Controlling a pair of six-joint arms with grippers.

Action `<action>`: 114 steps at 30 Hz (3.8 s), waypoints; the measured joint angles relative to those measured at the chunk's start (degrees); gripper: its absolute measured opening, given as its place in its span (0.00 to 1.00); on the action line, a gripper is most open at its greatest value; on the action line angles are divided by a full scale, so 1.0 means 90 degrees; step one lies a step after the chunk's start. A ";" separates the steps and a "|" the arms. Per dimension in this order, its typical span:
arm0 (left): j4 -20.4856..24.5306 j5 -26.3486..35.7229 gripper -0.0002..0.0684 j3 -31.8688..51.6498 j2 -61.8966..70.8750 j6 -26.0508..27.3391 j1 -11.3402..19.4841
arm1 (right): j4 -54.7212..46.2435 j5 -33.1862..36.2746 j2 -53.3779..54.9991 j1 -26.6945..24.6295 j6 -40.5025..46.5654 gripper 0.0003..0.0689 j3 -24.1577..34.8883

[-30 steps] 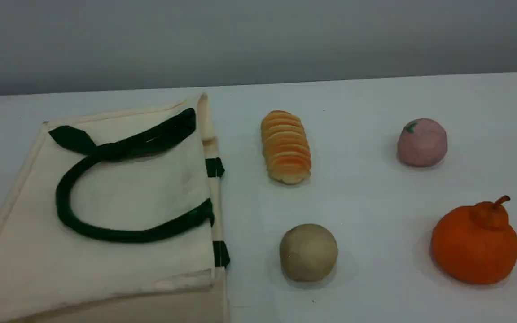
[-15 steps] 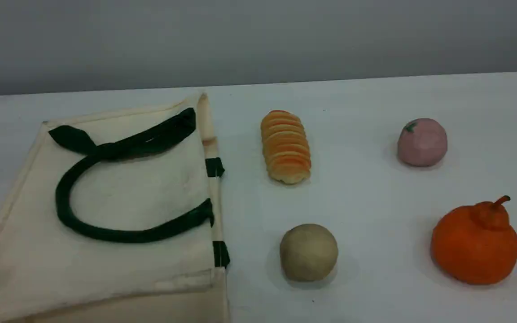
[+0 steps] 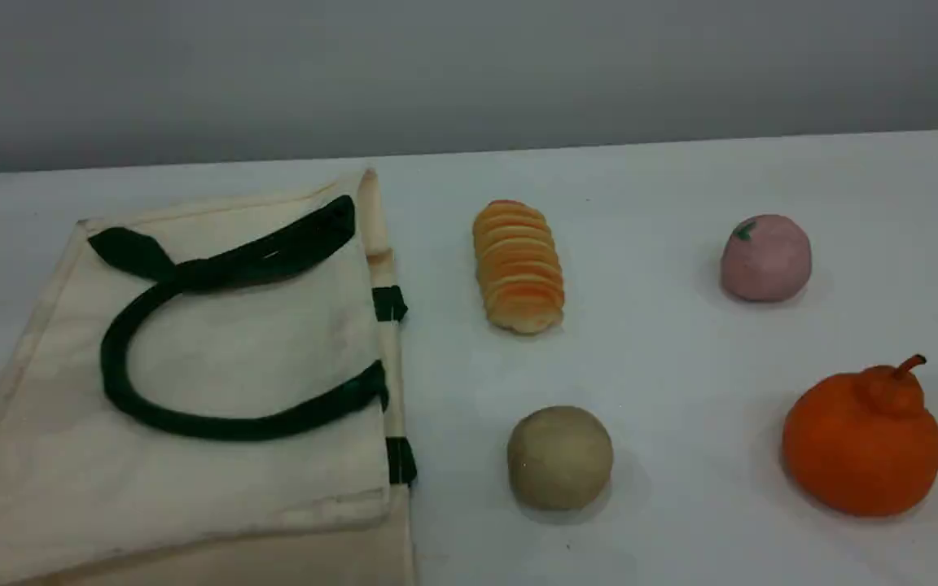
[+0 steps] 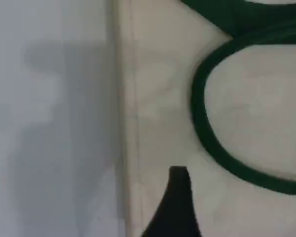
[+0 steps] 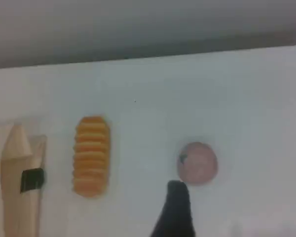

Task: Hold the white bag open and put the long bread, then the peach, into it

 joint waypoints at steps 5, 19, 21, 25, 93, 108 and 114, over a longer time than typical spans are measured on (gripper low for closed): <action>-0.0062 -0.0277 0.85 0.0000 0.0648 0.0000 0.0000 | 0.0000 -0.0121 0.0295 0.0000 0.0000 0.81 0.0006; -0.0793 -0.1013 0.85 0.0000 0.2229 0.0575 -0.0296 | -0.0006 -0.0339 0.0668 0.0000 0.0000 0.81 0.0013; -0.0799 -0.1145 0.85 -0.0007 0.2375 0.0585 -0.0382 | -0.0006 -0.0339 0.0668 0.0000 0.0000 0.81 0.0019; -0.0798 -0.1207 0.85 -0.0137 0.2610 0.0585 -0.0455 | -0.0019 -0.0339 0.0668 0.0000 0.0000 0.81 0.0019; -0.1237 -0.1900 0.81 -0.0194 0.3478 0.1139 -0.0820 | -0.0047 -0.0087 0.0662 0.0000 0.0000 0.81 0.0019; -0.1254 -0.1878 0.12 -0.0194 0.3478 0.1285 -0.0820 | -0.0047 -0.0087 0.0662 0.0000 0.0000 0.81 0.0019; -0.1225 -0.1399 0.12 -0.0367 0.3315 0.1705 -0.0820 | -0.0047 -0.0087 0.0662 0.0000 -0.0029 0.81 0.0019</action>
